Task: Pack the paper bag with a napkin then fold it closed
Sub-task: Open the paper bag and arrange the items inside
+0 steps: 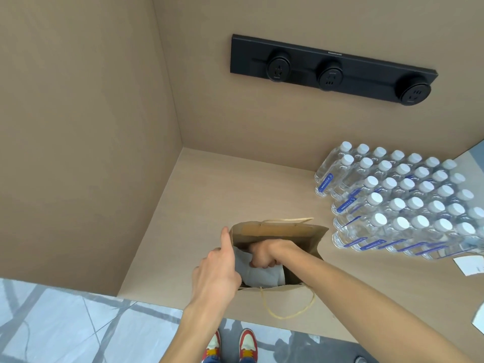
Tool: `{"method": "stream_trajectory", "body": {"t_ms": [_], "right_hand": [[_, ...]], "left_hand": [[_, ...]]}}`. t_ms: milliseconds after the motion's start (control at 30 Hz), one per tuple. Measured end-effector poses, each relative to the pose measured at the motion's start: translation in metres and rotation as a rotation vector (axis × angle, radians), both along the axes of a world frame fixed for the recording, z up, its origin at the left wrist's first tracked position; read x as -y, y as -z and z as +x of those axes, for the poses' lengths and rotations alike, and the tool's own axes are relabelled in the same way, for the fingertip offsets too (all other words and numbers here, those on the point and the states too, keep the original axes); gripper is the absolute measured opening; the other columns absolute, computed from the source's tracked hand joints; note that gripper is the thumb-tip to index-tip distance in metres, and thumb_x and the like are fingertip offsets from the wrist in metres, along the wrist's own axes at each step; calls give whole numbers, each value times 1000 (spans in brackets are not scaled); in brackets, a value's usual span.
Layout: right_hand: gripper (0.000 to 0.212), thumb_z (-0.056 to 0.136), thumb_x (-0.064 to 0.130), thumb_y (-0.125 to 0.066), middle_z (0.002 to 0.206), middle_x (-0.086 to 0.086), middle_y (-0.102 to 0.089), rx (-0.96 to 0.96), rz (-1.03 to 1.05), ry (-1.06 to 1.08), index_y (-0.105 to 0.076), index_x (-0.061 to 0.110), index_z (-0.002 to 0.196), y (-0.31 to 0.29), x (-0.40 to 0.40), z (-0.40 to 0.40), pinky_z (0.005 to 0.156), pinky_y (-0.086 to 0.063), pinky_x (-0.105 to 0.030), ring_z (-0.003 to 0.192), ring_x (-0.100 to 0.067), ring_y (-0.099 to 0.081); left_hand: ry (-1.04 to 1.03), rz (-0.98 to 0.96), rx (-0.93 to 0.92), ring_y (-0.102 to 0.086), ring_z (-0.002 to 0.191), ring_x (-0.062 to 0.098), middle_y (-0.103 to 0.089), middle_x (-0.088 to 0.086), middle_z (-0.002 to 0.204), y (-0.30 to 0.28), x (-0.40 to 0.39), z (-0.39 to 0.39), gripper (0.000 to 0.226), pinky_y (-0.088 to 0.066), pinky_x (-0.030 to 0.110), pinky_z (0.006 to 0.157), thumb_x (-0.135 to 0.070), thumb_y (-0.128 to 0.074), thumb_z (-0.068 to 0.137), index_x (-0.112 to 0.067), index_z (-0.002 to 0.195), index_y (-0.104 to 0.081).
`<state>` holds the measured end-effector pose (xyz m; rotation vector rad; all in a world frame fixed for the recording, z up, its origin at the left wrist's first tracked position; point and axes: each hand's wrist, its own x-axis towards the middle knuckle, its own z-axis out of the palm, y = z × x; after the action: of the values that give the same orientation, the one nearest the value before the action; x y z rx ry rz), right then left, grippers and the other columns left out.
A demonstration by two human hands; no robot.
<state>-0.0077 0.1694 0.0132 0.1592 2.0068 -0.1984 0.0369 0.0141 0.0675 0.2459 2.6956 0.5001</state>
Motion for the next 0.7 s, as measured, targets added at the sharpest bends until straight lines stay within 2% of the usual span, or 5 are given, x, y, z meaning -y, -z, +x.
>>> {"method": "stream_trajectory", "body": {"t_ms": [133,200,333,533,700], "right_hand": [[45,99,8,-49,116,-13,-63,-58,40,-2,-46,6,144,13,6,-3,83,-56,-35,89,-24,-60],[48,98,7,-50,116,-12,-63,-82,44,-6,-46,7,146,17,7,-3,90,-54,-34,94,-25,-61],[42,99,13,-52,123,-12,-65,-139,23,5,-51,10,141,23,8,-3,81,-52,-33,93,-24,-61],[24,99,14,-53,99,-7,-59,-213,7,57,-59,9,122,22,5,-1,67,-49,-30,83,-21,-59],[7,96,17,-55,97,-8,-62,-256,-7,23,-60,13,100,6,-3,6,67,-46,-32,80,-24,-58]], "left_hand": [[-16,30,8,-63,106,31,-65,6,118,2,1,-3,90,-39,34,74,-11,-55,87,-30,156,0],[-23,46,15,-63,106,31,-65,6,115,4,2,-4,88,-39,34,74,-11,-54,88,-29,156,-2],[-44,129,6,-64,106,33,-67,7,114,5,3,-7,78,-45,36,76,-23,-53,93,-29,155,-6],[-16,228,30,-64,106,34,-67,10,115,8,9,-14,77,-51,39,83,-30,-51,96,-28,157,-5],[-22,293,51,-64,98,34,-59,6,90,7,6,-21,74,-48,37,77,-27,-53,96,-22,156,-10]]}}
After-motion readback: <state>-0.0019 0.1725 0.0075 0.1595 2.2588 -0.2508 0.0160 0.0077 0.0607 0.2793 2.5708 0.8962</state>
